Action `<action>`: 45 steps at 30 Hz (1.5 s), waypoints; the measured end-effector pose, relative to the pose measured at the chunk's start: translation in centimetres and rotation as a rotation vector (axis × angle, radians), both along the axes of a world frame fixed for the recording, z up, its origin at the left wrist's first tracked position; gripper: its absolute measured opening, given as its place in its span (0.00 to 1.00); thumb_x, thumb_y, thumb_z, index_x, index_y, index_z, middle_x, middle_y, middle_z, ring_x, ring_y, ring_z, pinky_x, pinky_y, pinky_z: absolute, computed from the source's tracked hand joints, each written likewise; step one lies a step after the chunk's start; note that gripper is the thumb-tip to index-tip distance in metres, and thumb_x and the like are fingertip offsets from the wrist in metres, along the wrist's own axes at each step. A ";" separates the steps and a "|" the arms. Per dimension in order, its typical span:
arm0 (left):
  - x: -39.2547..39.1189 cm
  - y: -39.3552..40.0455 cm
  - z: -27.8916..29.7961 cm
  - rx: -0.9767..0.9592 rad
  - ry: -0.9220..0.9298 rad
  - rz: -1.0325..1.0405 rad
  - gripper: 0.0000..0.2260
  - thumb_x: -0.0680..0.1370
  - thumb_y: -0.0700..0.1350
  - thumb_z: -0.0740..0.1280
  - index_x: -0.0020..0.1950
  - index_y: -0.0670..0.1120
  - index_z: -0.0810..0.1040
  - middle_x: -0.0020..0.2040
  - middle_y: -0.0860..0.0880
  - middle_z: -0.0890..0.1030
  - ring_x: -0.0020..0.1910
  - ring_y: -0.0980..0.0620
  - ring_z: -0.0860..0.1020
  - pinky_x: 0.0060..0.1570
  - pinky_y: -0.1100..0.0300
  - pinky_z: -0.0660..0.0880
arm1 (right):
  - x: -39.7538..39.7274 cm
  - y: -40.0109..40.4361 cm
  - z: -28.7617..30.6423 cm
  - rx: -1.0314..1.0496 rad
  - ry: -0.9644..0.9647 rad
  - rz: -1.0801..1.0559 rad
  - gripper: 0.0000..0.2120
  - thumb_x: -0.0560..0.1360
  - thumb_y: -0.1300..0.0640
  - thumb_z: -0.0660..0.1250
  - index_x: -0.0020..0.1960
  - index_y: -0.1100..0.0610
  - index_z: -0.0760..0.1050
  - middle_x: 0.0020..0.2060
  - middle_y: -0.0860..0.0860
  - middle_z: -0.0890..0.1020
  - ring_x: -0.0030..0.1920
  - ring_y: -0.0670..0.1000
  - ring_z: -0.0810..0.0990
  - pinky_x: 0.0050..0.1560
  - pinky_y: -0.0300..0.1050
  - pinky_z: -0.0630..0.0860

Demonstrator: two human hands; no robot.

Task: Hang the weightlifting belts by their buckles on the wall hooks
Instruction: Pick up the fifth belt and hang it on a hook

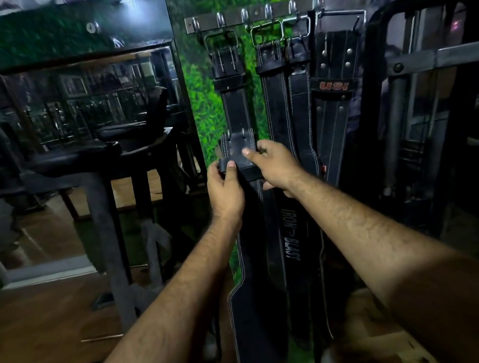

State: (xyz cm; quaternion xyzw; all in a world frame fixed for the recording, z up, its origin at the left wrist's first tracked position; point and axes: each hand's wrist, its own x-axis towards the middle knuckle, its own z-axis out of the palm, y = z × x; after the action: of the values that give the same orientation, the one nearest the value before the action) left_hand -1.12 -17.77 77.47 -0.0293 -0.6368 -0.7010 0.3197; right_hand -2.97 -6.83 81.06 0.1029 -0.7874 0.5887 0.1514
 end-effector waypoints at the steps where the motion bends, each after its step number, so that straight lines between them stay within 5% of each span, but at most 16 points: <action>1: -0.1 -0.3 0.0 0.002 -0.005 -0.008 0.12 0.82 0.43 0.63 0.63 0.39 0.75 0.55 0.45 0.80 0.50 0.53 0.78 0.51 0.65 0.75 | -0.3 -0.2 0.1 0.001 0.015 0.021 0.19 0.78 0.45 0.66 0.47 0.63 0.71 0.38 0.55 0.71 0.39 0.52 0.73 0.36 0.60 0.83; 8: -1.3 -2.3 0.6 0.014 0.011 -0.072 0.15 0.81 0.44 0.65 0.68 0.45 0.70 0.53 0.54 0.77 0.49 0.61 0.75 0.52 0.71 0.72 | -1.0 -2.1 -0.8 -0.136 0.132 -0.097 0.15 0.72 0.44 0.74 0.48 0.53 0.74 0.33 0.48 0.76 0.34 0.48 0.75 0.33 0.45 0.75; 11: -1.4 -2.4 0.5 0.018 0.025 -0.031 0.10 0.82 0.40 0.64 0.62 0.40 0.72 0.45 0.55 0.74 0.40 0.66 0.75 0.40 0.77 0.69 | -0.7 -2.3 -0.4 -0.232 -0.021 -0.085 0.21 0.72 0.43 0.74 0.59 0.52 0.73 0.45 0.49 0.81 0.44 0.48 0.82 0.35 0.47 0.80; 15: -1.6 -2.2 -0.1 0.041 0.048 -0.001 0.09 0.82 0.38 0.63 0.61 0.38 0.72 0.43 0.55 0.73 0.34 0.75 0.73 0.39 0.78 0.69 | -0.7 -1.5 0.5 -0.118 -0.195 0.117 0.17 0.75 0.41 0.70 0.54 0.53 0.76 0.56 0.50 0.82 0.58 0.52 0.82 0.36 0.46 0.82; 20: -1.3 -0.5 0.7 0.076 0.068 0.001 0.07 0.82 0.40 0.64 0.59 0.43 0.72 0.44 0.55 0.73 0.40 0.63 0.73 0.40 0.76 0.69 | -1.0 0.0 1.5 -0.083 -0.204 0.126 0.17 0.74 0.38 0.70 0.43 0.52 0.75 0.52 0.51 0.81 0.57 0.51 0.81 0.44 0.48 0.82; 24: -0.9 0.9 2.0 0.123 0.076 -0.052 0.11 0.81 0.46 0.65 0.63 0.48 0.70 0.46 0.53 0.76 0.44 0.57 0.76 0.49 0.62 0.74 | -0.8 0.4 2.0 -0.139 0.021 0.081 0.19 0.75 0.43 0.70 0.35 0.51 0.67 0.35 0.55 0.68 0.36 0.51 0.68 0.35 0.44 0.67; 27: -0.7 1.7 3.1 0.186 0.078 -0.154 0.14 0.79 0.46 0.66 0.64 0.52 0.71 0.54 0.49 0.80 0.53 0.52 0.79 0.58 0.55 0.75 | -0.8 0.3 2.6 -0.272 0.146 0.095 0.21 0.72 0.40 0.69 0.39 0.59 0.73 0.34 0.61 0.76 0.36 0.51 0.72 0.38 0.47 0.69; 31: -0.4 2.8 3.4 0.047 0.114 -0.246 0.02 0.81 0.43 0.65 0.50 0.45 0.77 0.42 0.46 0.79 0.43 0.49 0.76 0.47 0.51 0.73 | -0.5 0.9 4.0 -0.431 0.174 0.056 0.14 0.81 0.51 0.65 0.38 0.52 0.68 0.34 0.45 0.72 0.36 0.42 0.70 0.38 0.38 0.69; 33: -0.1 3.8 3.1 -0.015 0.126 -0.228 0.05 0.82 0.42 0.65 0.48 0.45 0.79 0.42 0.47 0.81 0.43 0.50 0.78 0.46 0.53 0.76 | -0.7 1.3 4.4 -0.461 0.207 0.048 0.10 0.82 0.52 0.64 0.42 0.51 0.69 0.36 0.43 0.72 0.38 0.41 0.70 0.38 0.31 0.68; 35: 0.4 4.6 2.0 -0.033 0.123 -0.231 0.05 0.82 0.40 0.64 0.53 0.43 0.80 0.47 0.46 0.84 0.47 0.52 0.81 0.50 0.58 0.79 | -0.9 1.8 4.6 -0.504 0.221 0.070 0.07 0.82 0.52 0.64 0.48 0.55 0.73 0.40 0.44 0.75 0.42 0.40 0.72 0.43 0.28 0.69; 38: 0.8 5.5 -0.2 -0.059 0.061 -0.259 0.07 0.82 0.41 0.65 0.47 0.40 0.80 0.44 0.46 0.84 0.43 0.53 0.80 0.45 0.58 0.78 | -0.7 2.7 5.1 -0.533 0.261 0.075 0.16 0.82 0.52 0.64 0.55 0.67 0.75 0.45 0.49 0.73 0.46 0.41 0.70 0.47 0.32 0.68; 40: 0.7 6.0 -1.8 -0.062 0.022 -0.252 0.11 0.82 0.43 0.65 0.51 0.34 0.78 0.46 0.42 0.83 0.46 0.49 0.79 0.49 0.52 0.78 | -0.8 3.4 5.3 -0.564 0.284 0.068 0.12 0.81 0.51 0.65 0.50 0.62 0.75 0.42 0.51 0.70 0.42 0.42 0.67 0.42 0.35 0.67; 45: 1.3 6.8 -5.5 -0.087 -0.075 -0.226 0.09 0.81 0.44 0.66 0.49 0.39 0.79 0.45 0.43 0.84 0.45 0.48 0.81 0.53 0.43 0.79 | -1.8 4.3 5.2 -0.653 0.218 0.058 0.17 0.77 0.45 0.68 0.59 0.54 0.71 0.55 0.49 0.73 0.58 0.45 0.70 0.70 0.46 0.69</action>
State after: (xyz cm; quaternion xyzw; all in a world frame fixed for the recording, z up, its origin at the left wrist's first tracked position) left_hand 0.17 -10.97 72.02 -0.0885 -0.6705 -0.7051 0.2132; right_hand -4.79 -2.51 86.25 0.1336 -0.5332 0.7994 0.2427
